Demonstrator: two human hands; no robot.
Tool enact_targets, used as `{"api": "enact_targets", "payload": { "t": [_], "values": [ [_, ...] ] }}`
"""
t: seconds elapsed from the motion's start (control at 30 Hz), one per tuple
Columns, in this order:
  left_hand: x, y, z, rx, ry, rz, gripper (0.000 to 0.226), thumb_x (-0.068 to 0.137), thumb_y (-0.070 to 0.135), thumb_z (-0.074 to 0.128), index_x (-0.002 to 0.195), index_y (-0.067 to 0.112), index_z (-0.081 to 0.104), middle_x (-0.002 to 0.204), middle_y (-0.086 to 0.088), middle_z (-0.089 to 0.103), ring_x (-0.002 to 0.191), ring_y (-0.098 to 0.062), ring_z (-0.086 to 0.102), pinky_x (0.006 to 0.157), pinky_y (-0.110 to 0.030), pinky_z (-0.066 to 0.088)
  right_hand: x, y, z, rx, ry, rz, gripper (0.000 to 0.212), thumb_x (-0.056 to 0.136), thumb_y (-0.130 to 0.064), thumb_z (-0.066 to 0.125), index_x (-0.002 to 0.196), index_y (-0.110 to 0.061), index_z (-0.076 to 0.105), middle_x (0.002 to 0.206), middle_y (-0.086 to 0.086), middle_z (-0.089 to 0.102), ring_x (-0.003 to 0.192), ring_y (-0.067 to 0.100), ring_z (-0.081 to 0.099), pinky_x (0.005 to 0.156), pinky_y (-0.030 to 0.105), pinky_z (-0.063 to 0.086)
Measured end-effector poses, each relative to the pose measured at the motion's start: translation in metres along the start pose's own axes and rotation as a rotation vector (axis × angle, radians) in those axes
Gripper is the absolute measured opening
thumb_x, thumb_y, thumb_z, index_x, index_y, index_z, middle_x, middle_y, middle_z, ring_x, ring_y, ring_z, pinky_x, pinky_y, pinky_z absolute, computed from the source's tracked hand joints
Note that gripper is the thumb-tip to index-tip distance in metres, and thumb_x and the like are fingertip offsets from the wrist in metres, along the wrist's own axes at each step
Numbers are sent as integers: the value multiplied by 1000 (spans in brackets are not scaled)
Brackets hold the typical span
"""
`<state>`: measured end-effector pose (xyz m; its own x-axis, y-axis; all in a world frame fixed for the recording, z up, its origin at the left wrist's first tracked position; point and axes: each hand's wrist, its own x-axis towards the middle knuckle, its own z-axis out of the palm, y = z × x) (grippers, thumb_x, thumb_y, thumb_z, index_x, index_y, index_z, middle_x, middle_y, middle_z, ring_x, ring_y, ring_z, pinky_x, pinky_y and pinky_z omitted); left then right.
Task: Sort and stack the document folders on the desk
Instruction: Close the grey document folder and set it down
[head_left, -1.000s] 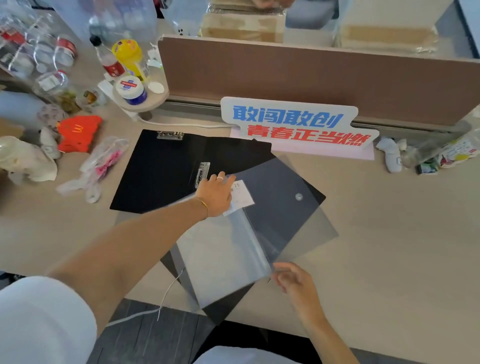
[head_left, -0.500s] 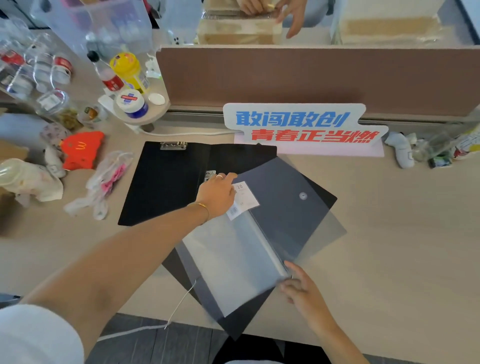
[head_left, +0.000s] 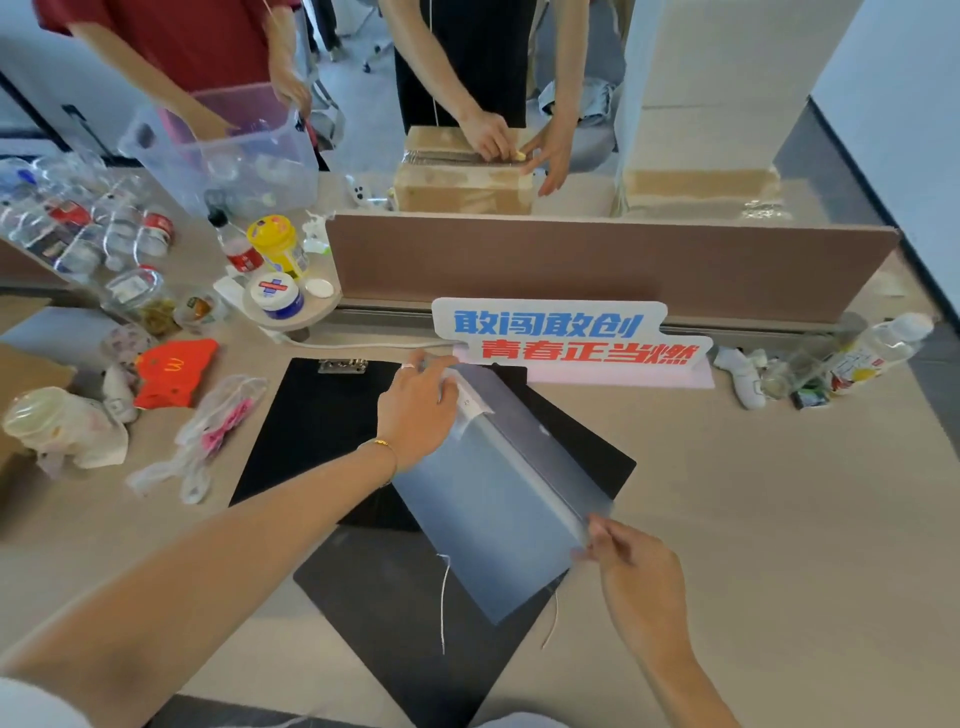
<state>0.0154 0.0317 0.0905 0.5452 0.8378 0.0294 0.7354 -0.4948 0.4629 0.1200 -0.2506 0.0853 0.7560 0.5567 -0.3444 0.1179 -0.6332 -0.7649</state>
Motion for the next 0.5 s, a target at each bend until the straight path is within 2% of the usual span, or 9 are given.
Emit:
{"api": "enact_targets", "payload": {
  "t": [0.1, 0.2, 0.27, 0.33, 0.5],
  "values": [
    [2, 27, -11, -83, 83, -100, 32, 98, 46, 44, 117, 34, 67, 137, 4, 41, 88, -16, 62, 74, -30, 45, 4, -12, -12, -97, 38, -105, 29, 99, -34, 52, 113, -27, 76, 87, -13, 77, 79, 5, 66, 69, 23, 47],
    [6, 51, -20, -229, 164, -189, 26, 91, 53, 58, 94, 29, 68, 133, 6, 41, 84, -12, 62, 65, -23, 39, 4, -20, -21, -124, 71, -176, 27, 100, -29, 51, 111, -28, 75, 86, -14, 73, 75, 9, 65, 64, 17, 46],
    [8, 60, -22, -298, 222, -224, 21, 86, 46, 69, 87, 25, 66, 130, 8, 42, 88, -8, 59, 59, -11, 33, 3, -21, -23, -153, 78, -214, 27, 100, -29, 50, 112, -30, 74, 90, -14, 75, 77, 10, 66, 66, 20, 48],
    [8, 68, -24, -362, 273, -237, 14, 84, 31, 74, 90, 23, 65, 129, 5, 44, 91, -9, 60, 58, -5, 31, 3, -18, -25, -161, 65, -231, 28, 100, -30, 49, 114, -30, 73, 92, -11, 77, 80, 10, 68, 72, 28, 54],
    [8, 82, -30, -504, 340, -193, 30, 79, 3, 74, 103, 19, 66, 125, 1, 42, 95, -15, 60, 62, -6, 45, 4, -11, -31, -190, 9, -268, 25, 99, -25, 50, 105, -34, 73, 75, -11, 74, 71, 12, 67, 68, 34, 57]
  ]
}}
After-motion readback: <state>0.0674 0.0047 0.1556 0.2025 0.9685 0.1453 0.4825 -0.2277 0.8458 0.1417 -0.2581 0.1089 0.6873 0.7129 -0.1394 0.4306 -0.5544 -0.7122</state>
